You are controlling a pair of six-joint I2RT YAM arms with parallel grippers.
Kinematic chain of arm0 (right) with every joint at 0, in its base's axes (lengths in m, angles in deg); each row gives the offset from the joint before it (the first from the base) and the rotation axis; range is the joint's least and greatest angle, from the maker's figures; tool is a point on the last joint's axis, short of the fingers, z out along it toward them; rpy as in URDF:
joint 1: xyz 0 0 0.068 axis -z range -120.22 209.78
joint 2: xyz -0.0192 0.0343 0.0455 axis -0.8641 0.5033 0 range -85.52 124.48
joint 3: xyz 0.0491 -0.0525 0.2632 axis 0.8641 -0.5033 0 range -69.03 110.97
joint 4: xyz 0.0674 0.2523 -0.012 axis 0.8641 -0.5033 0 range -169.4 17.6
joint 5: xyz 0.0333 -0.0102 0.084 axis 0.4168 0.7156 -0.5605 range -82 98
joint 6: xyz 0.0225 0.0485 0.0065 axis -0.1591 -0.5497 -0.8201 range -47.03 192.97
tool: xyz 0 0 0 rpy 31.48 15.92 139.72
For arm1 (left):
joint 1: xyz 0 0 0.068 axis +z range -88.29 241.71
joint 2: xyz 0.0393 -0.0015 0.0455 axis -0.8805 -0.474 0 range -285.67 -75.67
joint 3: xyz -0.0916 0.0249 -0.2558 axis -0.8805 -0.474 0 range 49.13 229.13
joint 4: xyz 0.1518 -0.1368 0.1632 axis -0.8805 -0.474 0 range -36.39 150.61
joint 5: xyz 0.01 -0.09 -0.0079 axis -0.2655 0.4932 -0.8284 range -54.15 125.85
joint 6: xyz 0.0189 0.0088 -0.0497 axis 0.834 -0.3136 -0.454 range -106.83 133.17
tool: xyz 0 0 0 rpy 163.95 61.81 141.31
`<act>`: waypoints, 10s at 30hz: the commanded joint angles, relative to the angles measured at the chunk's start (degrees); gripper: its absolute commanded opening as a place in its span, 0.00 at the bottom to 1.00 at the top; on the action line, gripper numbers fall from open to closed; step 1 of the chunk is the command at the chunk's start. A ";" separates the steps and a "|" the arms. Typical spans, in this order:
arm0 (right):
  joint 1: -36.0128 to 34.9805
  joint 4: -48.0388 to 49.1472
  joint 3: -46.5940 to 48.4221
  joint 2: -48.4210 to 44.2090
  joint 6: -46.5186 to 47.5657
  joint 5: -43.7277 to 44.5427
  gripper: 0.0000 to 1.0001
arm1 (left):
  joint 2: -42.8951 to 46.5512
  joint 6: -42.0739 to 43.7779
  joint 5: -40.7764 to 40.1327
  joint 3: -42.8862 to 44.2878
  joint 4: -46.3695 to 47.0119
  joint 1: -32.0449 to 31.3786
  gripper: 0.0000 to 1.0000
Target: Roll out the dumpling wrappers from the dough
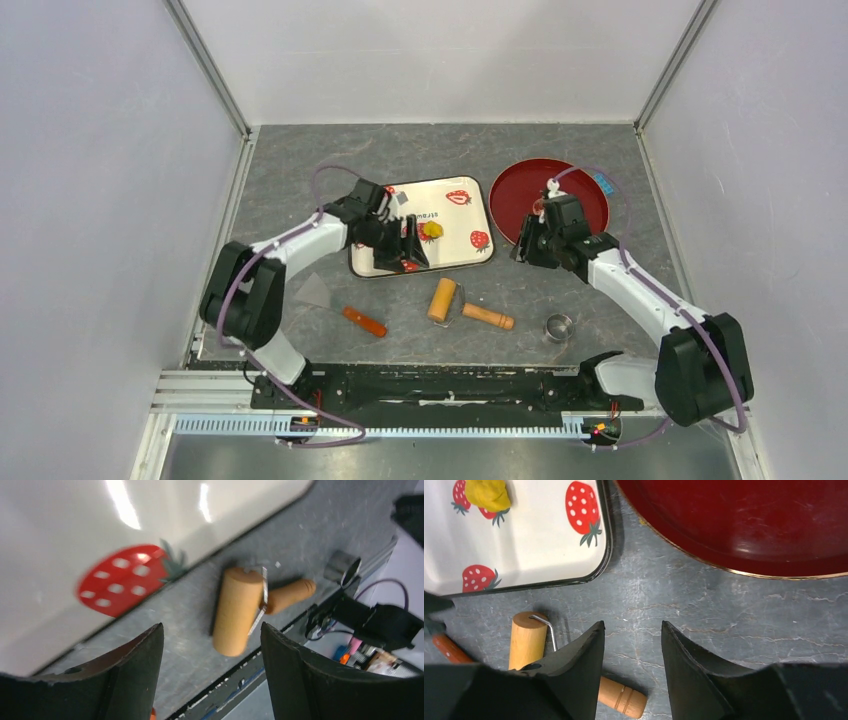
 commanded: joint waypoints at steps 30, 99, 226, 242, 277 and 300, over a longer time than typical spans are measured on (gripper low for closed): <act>11.76 4.77 -10.47 -9.74 1.59 -11.17 0.50 | -8.74 -8.88 -39.47 14.96 -10.83 -42.54 0.61; -9.46 39.43 -5.27 4.86 -16.97 -35.82 0.89 | 30.98 -7.72 -23.52 -19.64 0.79 -19.95 0.02; -2.71 2.25 11.20 1.26 0.85 -24.43 0.00 | 0.76 -0.93 -15.32 -10.54 0.36 18.29 0.08; -2.36 0.07 12.87 0.22 1.97 -23.58 0.00 | 8.01 0.41 -15.10 -15.29 -3.49 12.34 0.02; -2.08 -13.59 21.15 2.61 9.18 -20.29 0.00 | 11.81 7.18 -5.41 -5.26 -11.46 11.04 0.68; -6.58 -34.36 49.85 20.24 14.41 -11.43 0.00 | -0.78 10.73 -10.18 -0.83 -11.02 11.25 0.61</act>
